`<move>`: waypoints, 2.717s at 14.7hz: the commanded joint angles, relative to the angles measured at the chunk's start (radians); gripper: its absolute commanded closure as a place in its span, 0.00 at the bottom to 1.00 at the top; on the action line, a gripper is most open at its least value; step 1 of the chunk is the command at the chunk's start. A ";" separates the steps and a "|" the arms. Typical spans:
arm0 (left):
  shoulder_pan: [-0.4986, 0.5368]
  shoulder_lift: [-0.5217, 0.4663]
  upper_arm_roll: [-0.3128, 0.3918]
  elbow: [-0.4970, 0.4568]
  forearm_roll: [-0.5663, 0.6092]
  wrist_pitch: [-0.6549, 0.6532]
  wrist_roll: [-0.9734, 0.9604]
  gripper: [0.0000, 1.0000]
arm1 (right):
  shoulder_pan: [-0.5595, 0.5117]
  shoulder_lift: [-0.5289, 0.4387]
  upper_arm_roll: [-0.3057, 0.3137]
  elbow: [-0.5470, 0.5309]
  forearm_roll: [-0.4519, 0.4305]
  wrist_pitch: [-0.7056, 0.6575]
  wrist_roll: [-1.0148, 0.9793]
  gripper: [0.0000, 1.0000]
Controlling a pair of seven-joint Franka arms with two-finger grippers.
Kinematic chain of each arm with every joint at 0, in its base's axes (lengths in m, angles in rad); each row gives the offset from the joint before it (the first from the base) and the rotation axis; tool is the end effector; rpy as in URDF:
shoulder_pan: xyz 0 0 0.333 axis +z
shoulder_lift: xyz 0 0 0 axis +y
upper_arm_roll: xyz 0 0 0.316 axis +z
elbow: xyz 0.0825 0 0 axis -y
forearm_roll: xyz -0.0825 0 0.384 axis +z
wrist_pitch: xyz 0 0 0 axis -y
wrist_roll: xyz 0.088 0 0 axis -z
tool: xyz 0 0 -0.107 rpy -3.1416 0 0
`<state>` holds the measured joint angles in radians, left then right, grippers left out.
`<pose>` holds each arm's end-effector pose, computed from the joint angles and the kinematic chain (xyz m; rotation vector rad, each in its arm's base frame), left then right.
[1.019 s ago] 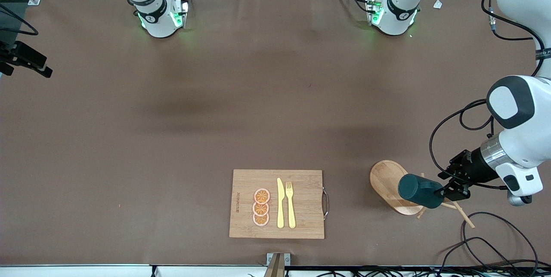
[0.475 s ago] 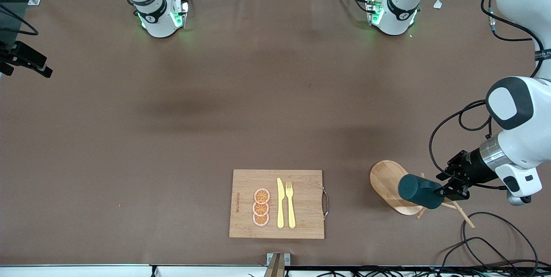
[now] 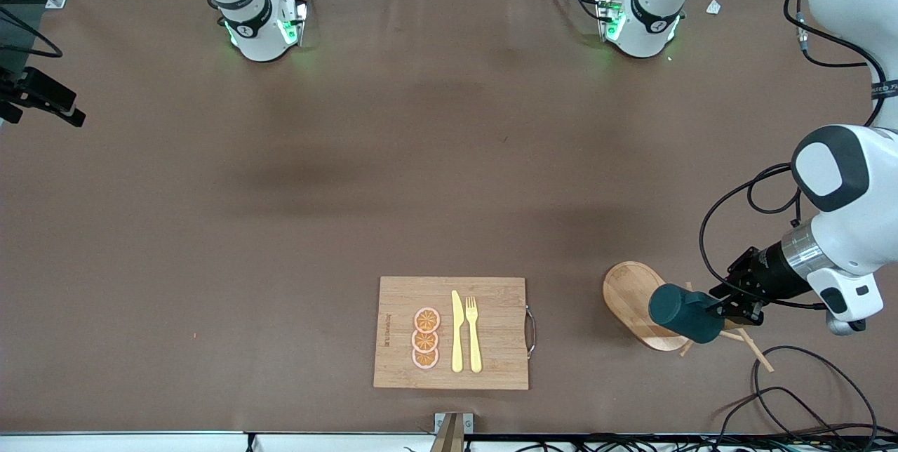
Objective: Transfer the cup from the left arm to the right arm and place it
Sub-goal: 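Close the left gripper on the teal mug body, then lift the teal mug off the stand with the left gripper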
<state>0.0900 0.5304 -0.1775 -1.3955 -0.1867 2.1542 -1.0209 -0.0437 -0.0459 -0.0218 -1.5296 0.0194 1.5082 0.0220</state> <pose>0.7279 -0.0453 0.4294 2.4223 1.4078 0.0927 0.5329 -0.0331 0.6632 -3.1187 0.1342 -0.0389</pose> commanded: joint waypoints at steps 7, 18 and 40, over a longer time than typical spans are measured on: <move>-0.006 0.005 0.001 0.020 -0.014 -0.004 -0.008 0.80 | -0.008 -0.002 0.006 0.003 -0.001 -0.006 0.004 0.00; -0.003 -0.069 -0.051 0.020 -0.043 -0.057 -0.143 0.89 | -0.010 -0.002 0.005 0.003 -0.001 -0.008 0.003 0.00; -0.647 -0.055 -0.158 0.010 0.762 -0.165 -0.671 1.00 | -0.012 -0.002 0.003 -0.003 -0.001 -0.006 0.003 0.00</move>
<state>-0.5223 0.4622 -0.3466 -1.3883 0.5057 1.9978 -1.6428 -0.0437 -0.0451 -0.0247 -1.5305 0.0194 1.5066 0.0220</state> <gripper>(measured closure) 0.789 0.000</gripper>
